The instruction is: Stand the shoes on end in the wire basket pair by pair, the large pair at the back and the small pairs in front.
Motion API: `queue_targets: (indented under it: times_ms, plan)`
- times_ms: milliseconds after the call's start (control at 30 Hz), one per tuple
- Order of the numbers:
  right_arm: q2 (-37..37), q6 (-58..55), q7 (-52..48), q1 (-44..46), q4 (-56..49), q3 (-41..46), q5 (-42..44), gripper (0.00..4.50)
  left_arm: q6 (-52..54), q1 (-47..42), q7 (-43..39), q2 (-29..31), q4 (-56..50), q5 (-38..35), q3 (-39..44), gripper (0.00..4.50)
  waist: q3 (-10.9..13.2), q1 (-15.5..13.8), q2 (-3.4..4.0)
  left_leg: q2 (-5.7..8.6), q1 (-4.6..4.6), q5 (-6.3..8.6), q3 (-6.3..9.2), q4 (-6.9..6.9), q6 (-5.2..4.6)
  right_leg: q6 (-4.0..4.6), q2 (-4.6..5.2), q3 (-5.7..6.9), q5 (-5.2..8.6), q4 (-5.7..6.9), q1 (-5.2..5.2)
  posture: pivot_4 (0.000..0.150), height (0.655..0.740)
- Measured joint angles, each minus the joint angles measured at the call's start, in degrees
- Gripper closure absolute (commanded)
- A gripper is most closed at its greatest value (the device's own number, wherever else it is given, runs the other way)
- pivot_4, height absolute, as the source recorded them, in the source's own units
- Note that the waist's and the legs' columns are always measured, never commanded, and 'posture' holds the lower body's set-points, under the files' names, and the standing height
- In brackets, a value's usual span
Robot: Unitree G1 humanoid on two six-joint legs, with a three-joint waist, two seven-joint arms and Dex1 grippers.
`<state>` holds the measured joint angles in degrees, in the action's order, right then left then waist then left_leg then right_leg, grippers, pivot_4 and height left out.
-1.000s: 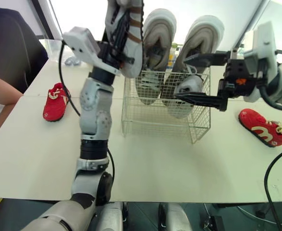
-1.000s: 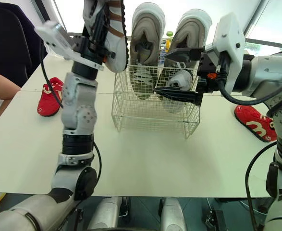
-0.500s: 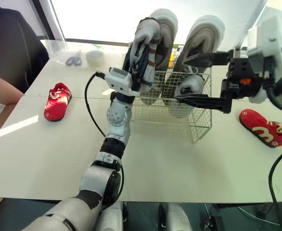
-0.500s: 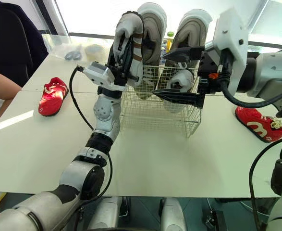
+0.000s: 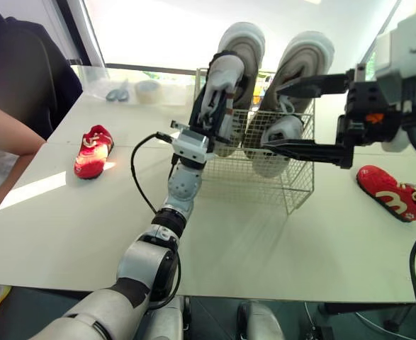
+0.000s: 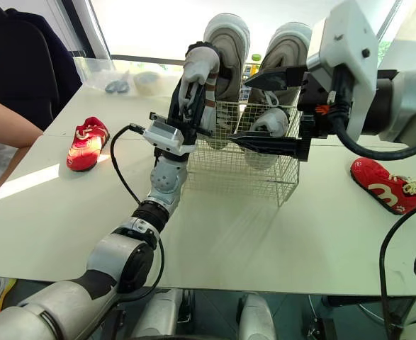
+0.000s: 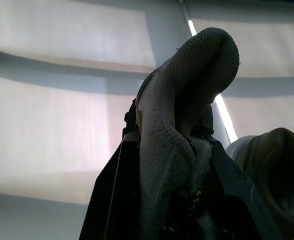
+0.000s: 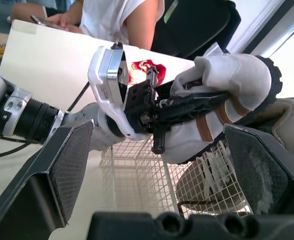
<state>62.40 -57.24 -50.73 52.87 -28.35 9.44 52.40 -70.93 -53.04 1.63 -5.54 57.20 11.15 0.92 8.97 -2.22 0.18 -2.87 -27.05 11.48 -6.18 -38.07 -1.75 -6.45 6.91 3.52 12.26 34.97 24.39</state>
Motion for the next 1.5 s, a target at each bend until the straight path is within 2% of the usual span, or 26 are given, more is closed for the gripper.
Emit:
queue_targets:
  times_ms: [300, 967, 1333, 1500]
  plan:
    - [0.5, -0.4, -0.6, 2.4, 0.5, -1.0, 0.3, 0.00, 0.1, 0.7, 8.7, 0.4, 0.7, 4.4, -1.4, 3.74, -0.7, 0.0, 0.09, -0.05, 0.02, 0.05, -0.01, 0.04, -0.05, 0.01, 0.01, 0.00, 0.01, -0.11, 0.01, 0.150, 0.7400]
    - [-0.3, 0.4, 0.0, 2.4, 0.4, -2.1, 0.2, 0.00, 2.8, -8.2, 24.5, 5.7, 9.6, 14.9, -6.8, 3.74, -0.7, -0.1, 0.06, -0.05, -0.32, 0.06, -0.01, 0.05, -0.05, 0.05, 0.06, 0.00, -0.02, -0.18, 0.31, 0.150, 0.7400]
    - [-0.2, -0.7, 1.2, 2.8, -0.1, -2.1, 1.4, 0.00, 2.0, -9.1, 39.4, 8.2, 9.2, 25.9, -13.5, 3.74, -0.7, -0.1, 0.02, -0.04, -0.39, 0.07, -0.02, 0.13, -0.07, 0.09, 0.09, 0.01, -0.05, -0.34, 0.34, 0.150, 0.7400]
    - [-0.1, -1.5, 1.3, 3.9, -0.1, -2.1, 2.0, 0.00, 3.1, -11.1, 44.0, 8.7, 10.7, 28.7, -15.9, 3.74, -0.7, -0.1, 0.01, -0.04, -0.45, 0.10, -0.07, 0.21, -0.13, 0.23, 0.09, 0.01, -0.15, -0.66, 0.33, 0.150, 0.7400]
